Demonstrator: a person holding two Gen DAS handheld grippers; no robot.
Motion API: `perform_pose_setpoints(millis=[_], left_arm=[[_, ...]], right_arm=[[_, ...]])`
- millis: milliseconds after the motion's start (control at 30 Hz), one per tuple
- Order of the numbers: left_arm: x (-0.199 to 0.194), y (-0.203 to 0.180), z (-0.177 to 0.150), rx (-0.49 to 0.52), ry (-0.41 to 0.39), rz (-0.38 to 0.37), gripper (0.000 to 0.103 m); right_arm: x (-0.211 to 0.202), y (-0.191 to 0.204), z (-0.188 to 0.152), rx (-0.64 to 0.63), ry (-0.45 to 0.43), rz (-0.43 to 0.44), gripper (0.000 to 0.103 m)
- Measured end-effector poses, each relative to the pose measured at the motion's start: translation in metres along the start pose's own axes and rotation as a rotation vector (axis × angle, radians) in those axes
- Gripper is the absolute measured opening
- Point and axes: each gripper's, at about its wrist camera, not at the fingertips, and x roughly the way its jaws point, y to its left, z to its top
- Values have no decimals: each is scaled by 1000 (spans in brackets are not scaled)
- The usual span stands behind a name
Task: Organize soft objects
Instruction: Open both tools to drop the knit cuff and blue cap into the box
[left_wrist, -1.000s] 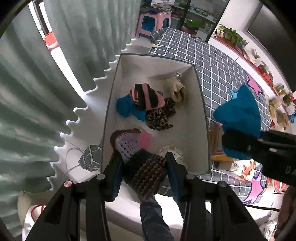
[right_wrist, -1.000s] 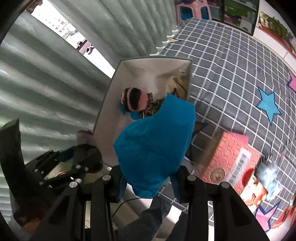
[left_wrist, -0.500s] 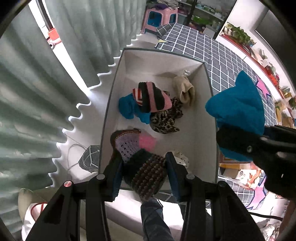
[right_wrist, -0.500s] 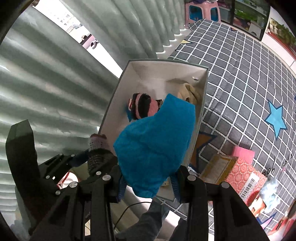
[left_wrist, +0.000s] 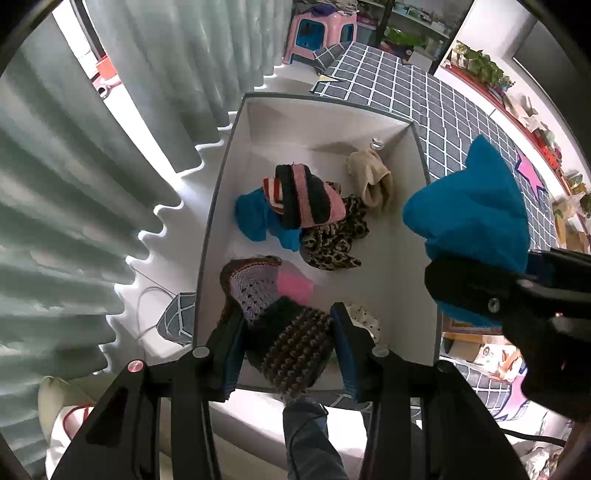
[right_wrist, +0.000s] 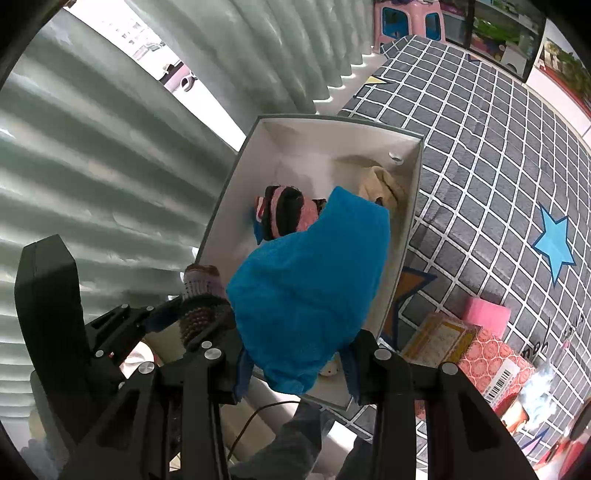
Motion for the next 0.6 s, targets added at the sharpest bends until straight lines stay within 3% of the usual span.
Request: perform_pose_setpoints(millis=[600], left_arm=[[8, 3, 1, -5, 19, 10, 47]], right_arm=[[10, 0, 5, -1, 21, 3, 41]])
